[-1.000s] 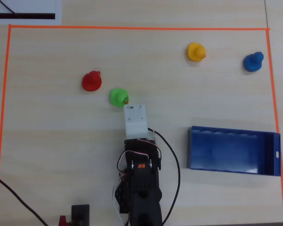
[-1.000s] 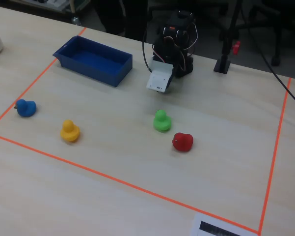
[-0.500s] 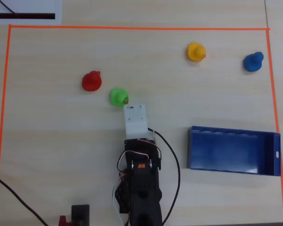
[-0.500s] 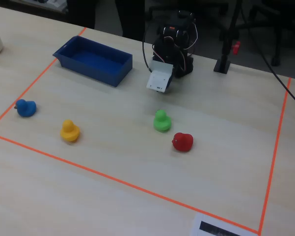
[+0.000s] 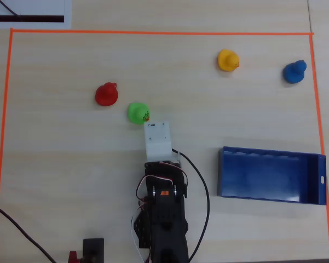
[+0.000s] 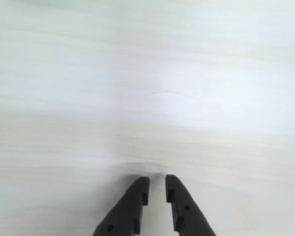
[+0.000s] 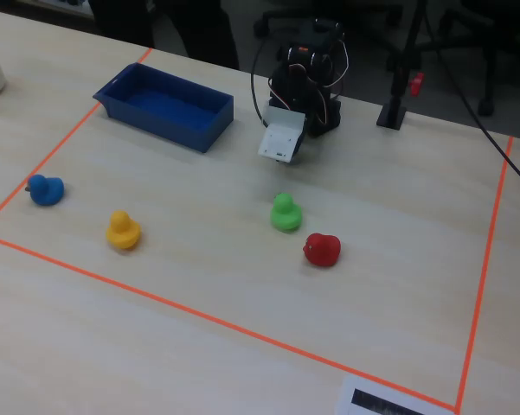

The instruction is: Grasp red duck and put it into box.

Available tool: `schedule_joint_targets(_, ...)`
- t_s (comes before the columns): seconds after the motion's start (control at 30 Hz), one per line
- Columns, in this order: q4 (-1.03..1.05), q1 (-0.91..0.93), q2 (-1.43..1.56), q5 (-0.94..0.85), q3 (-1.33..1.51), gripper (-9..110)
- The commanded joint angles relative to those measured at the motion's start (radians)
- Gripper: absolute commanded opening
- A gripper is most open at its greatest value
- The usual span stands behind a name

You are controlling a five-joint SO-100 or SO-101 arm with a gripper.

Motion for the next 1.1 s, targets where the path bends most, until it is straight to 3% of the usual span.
schedule_joint_targets(0.0, 0.012, -0.006, -0.003, 0.002, 0.011, 1)
schedule_joint_targets(0.43, -0.040, -0.075, -0.002, -0.018, 0.011, 0)
schedule_joint_targets(0.6, -0.543, -0.140, -0.144, -0.037, -0.035, 1)
schedule_joint_targets(0.7, -0.871, -0.195, -0.342, 0.035, -0.118, 9)
schedule_joint_targets(0.83, -1.126, -0.281, -0.592, 0.133, -0.265, 18)
schedule_joint_targets(1.07, -1.468, -0.347, -1.019, 0.156, -0.399, 26)
